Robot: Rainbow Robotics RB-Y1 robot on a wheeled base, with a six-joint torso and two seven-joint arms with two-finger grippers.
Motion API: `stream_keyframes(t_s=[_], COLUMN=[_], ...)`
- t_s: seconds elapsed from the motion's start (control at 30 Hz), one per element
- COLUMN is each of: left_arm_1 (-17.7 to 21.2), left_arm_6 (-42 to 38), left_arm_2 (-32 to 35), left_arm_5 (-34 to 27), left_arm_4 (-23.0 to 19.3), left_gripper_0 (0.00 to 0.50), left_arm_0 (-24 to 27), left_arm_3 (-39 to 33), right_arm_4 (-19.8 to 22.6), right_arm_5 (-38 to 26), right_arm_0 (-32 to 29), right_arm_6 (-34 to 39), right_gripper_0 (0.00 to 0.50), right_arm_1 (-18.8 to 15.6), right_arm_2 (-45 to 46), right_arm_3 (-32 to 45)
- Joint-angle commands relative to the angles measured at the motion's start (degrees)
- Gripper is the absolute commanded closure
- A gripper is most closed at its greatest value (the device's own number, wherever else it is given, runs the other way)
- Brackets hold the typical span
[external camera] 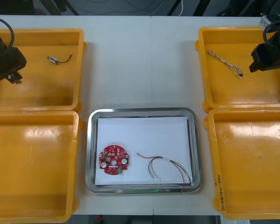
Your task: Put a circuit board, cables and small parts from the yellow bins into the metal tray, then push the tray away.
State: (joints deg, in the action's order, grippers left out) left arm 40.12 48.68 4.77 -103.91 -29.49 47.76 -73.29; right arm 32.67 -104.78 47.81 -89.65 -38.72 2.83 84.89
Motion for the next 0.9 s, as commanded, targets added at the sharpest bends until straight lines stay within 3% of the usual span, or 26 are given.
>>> stream_keyframes(t_s=[0.03, 0.33, 0.67, 0.9], left_arm_1=[4.2, 3.8, -1.4, -6.5], left_arm_6=[5.1, 7.0, 4.8, -1.4], left_arm_2=[1.9, 1.0, -3.4, -8.1], left_arm_5=[-5.0, -6.1, -6.1, -6.1], left_arm_4=[0.1, -0.9, -2.8, -3.1], left_gripper_0=[0.5, 0.5, 0.5, 0.5], left_arm_0=[1.3, -0.5, -0.6, -0.2], left_arm_3=[-6.1, -17.8, -27.6, -32.0], right_arm_4=[-0.3, -1.9, -2.6, -3.2], right_arm_5=[3.1, 8.6, 18.4, 23.7], right_arm_0=[6.0, 9.8, 10.0, 9.9], right_arm_6=[-3.7, -6.2, -8.0, -9.0], right_gripper_0=[0.0, 0.0, 0.0, 0.0], right_arm_1=[0.2, 1.8, 4.4, 5.5], right_arm_2=[1.3, 0.3, -0.2, -2.1], right_arm_3=[-4.1, -12.8, -20.7, -25.2])
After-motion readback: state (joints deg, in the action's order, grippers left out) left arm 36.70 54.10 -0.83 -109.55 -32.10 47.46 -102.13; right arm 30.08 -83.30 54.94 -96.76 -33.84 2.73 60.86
